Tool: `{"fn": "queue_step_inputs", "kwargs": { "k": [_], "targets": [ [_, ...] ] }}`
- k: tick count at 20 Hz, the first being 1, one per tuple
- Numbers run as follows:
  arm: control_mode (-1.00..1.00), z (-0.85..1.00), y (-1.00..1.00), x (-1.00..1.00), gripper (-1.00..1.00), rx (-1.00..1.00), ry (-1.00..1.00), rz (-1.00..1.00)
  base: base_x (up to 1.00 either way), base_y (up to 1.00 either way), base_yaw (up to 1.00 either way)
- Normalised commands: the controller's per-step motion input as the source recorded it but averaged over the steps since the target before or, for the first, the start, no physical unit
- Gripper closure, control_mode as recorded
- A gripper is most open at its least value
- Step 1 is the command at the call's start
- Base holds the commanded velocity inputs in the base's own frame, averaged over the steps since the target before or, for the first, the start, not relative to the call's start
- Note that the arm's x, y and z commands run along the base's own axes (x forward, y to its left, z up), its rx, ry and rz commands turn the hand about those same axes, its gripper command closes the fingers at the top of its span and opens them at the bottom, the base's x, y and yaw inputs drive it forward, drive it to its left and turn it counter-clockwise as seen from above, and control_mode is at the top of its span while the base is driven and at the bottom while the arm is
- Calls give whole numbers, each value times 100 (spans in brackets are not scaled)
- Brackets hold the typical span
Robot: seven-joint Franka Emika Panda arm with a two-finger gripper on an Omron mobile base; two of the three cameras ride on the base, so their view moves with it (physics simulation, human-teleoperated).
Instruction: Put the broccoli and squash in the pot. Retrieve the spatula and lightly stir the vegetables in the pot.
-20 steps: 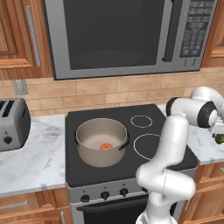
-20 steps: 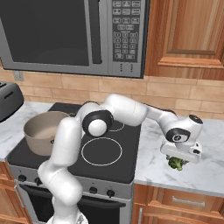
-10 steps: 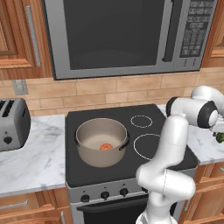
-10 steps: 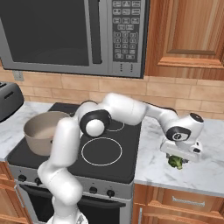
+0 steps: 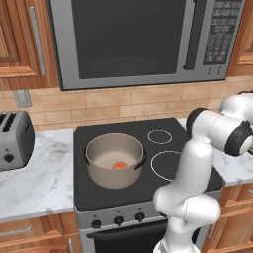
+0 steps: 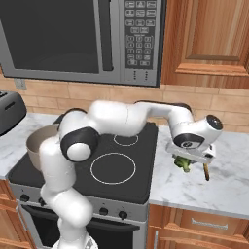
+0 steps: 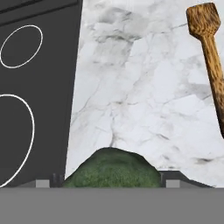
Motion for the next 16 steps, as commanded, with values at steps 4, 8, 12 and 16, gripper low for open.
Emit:
{"fn": "queue_step_inputs", "kwargs": {
  "k": [4,8,12,16],
  "targets": [
    [-100,75,100,6,100,0,-22,0,0,0,0],
    [-100,73,100,0,100,-5,-5,0,0,0,0],
    [-100,71,100,0,100,-10,0,0,0,0,0],
    [-100,45,100,0,100,-8,0,0,0,0,0]
  ]
}}
